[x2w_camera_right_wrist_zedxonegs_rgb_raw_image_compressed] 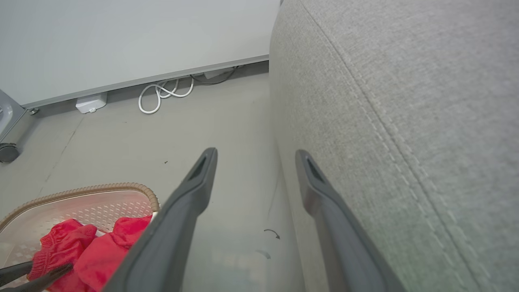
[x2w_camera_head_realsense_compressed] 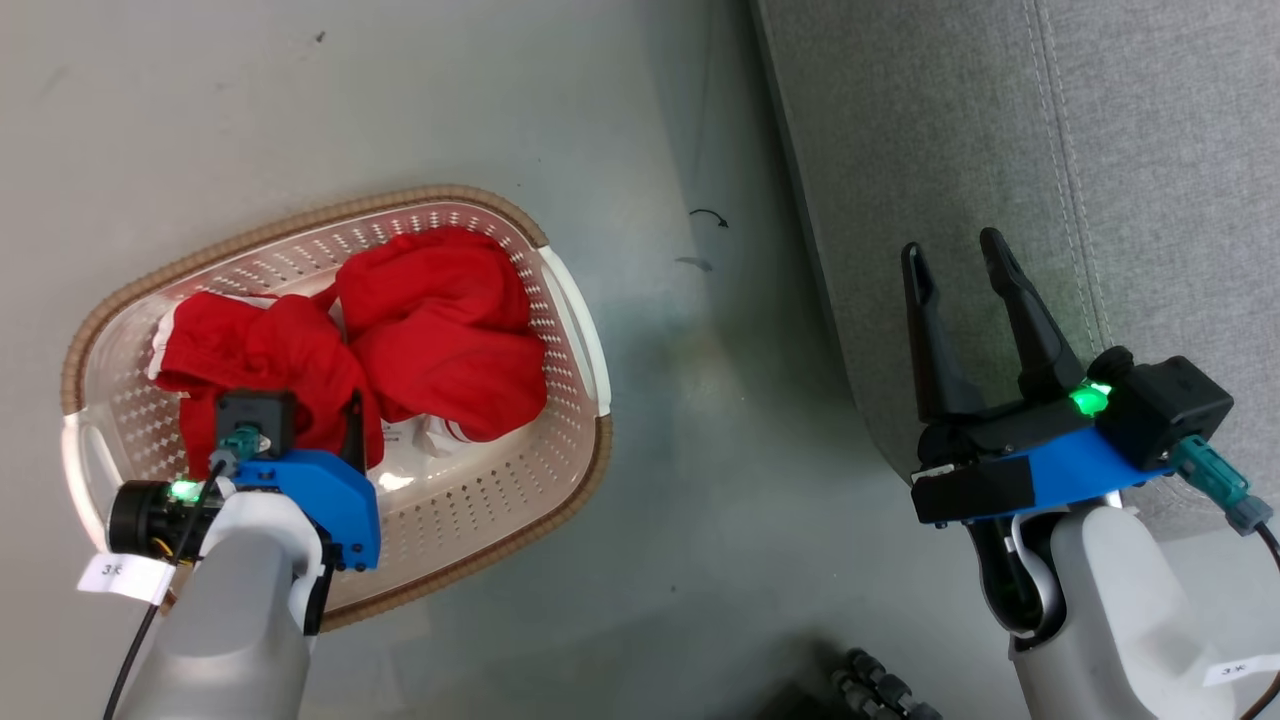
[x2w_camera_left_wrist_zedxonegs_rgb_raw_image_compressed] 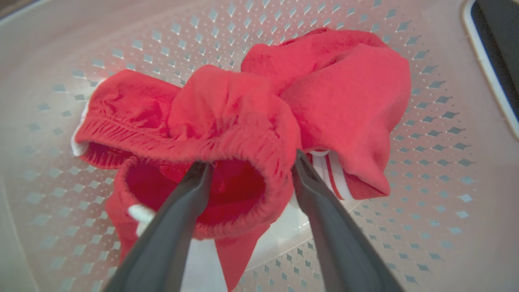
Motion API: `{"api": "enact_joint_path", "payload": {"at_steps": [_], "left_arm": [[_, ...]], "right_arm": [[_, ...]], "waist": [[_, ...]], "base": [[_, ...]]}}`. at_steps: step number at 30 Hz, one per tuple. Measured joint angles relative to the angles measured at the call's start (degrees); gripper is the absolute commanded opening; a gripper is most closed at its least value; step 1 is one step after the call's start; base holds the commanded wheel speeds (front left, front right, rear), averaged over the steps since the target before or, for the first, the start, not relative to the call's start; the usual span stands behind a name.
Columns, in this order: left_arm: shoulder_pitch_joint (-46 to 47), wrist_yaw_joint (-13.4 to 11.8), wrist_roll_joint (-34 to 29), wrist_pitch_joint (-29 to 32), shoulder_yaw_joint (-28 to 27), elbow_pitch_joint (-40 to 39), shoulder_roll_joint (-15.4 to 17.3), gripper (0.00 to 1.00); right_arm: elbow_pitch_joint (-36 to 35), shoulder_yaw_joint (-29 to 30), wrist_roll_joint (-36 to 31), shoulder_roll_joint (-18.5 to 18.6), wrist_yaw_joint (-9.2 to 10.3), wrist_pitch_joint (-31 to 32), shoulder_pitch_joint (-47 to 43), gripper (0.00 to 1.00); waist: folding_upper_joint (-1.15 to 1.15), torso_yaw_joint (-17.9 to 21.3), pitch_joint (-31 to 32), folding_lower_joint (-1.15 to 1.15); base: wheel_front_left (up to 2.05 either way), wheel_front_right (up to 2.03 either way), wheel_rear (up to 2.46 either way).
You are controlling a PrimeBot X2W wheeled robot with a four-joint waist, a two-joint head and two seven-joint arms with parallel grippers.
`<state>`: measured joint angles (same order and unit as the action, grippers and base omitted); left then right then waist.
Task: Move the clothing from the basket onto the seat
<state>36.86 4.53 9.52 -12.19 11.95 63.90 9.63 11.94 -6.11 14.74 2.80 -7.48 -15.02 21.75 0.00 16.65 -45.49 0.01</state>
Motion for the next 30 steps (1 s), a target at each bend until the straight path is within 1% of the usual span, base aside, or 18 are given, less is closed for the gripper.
{"api": "enact_joint_path", "payload": {"at_steps": [3,4,5,7,20,30], "left_arm": [[1.14,-0.49,0.27,0.37,-0.11,1.25,0.29,1.00],[1.43,-0.54,0.52,0.58,-0.09,1.70,0.31,0.49],[1.70,-0.53,0.56,0.81,-0.11,2.14,0.29,0.00],[2.23,-0.46,1.23,1.60,-0.24,3.13,0.14,0.00],[2.94,0.56,2.60,0.44,0.45,5.75,-0.83,0.00],[2.35,1.44,3.61,-1.03,1.54,6.88,-2.74,0.00]], "right_arm": [[-0.19,-0.10,0.41,0.00,0.00,0.00,0.24,1.00],[-0.19,-0.14,0.48,0.00,0.00,-0.01,0.27,1.00],[-0.19,-0.16,0.51,0.00,0.00,0.00,0.29,1.00],[-0.16,-0.23,0.56,0.00,0.00,-0.01,0.31,1.00],[0.48,-0.37,0.97,0.00,0.00,-0.01,0.46,1.00],[1.51,0.26,-0.76,-0.03,0.00,-0.01,0.37,1.00]], "waist": [[0.00,0.40,-0.85,0.00],[0.00,0.51,-1.05,0.00],[0.00,0.62,-1.20,0.00],[0.00,0.76,-1.30,0.00],[0.00,0.21,0.62,-0.01],[0.00,-1.47,5.33,-0.01]], "base": [[0.00,0.00,0.00],[0.00,0.00,0.00],[0.00,0.00,0.00],[0.00,0.00,0.00],[0.00,0.00,0.00],[0.00,0.00,0.00]]}}
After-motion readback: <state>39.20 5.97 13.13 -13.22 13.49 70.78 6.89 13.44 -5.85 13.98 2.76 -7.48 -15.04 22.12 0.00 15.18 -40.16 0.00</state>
